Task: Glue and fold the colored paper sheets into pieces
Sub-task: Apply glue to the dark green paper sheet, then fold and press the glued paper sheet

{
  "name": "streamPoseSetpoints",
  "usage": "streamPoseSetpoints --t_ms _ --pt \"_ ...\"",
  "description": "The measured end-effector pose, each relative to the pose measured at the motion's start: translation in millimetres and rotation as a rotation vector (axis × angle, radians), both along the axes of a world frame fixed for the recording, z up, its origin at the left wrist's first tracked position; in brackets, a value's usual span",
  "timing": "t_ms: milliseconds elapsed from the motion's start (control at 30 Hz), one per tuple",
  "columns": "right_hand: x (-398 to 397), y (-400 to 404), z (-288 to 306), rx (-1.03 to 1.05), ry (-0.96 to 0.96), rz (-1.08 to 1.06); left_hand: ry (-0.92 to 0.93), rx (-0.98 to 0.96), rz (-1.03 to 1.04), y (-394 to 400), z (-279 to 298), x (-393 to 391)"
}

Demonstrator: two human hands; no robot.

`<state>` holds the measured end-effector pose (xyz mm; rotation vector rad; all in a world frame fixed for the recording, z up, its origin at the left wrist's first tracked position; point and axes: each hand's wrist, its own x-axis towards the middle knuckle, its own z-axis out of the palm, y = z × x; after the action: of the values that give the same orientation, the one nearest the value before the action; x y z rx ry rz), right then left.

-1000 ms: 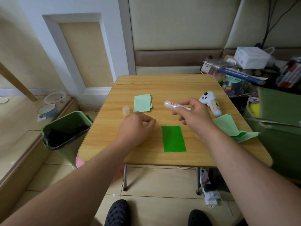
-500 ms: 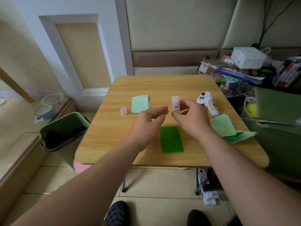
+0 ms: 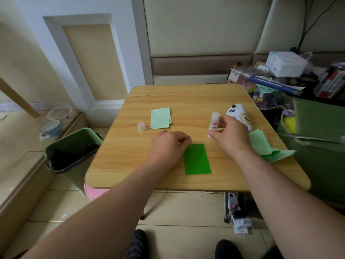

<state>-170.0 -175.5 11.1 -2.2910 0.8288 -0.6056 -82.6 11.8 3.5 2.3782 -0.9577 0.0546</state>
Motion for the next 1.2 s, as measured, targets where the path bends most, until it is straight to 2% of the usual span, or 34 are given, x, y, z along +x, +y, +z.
streamPoseSetpoints --t_ms 100,200,300,367,600,800,967,1200 --pt "-10 -8 11 0.029 -0.062 -0.010 -0.005 0.000 -0.005 0 0 1" --pt "-33 -29 24 -0.131 -0.056 -0.122 -0.017 -0.018 -0.022 1 0 1" --pt "-56 -53 26 -0.233 0.132 -0.204 -0.050 -0.042 -0.038 2 0 -1" --pt "-66 -60 22 -0.198 0.280 -0.212 -0.073 -0.055 -0.054 2 0 -3" --pt "-75 -57 11 -0.116 0.381 -0.243 -0.106 -0.038 -0.168 -9 5 -26" --pt "-73 -58 7 -0.070 0.366 -0.275 -0.138 -0.111 -0.292 -24 5 -52" --pt "-77 -57 11 -0.164 0.366 -0.292 -0.178 -0.122 -0.340 -32 5 -62" --pt "-80 -61 18 -0.126 0.377 -0.195 -0.159 -0.109 -0.339 -35 4 -61"
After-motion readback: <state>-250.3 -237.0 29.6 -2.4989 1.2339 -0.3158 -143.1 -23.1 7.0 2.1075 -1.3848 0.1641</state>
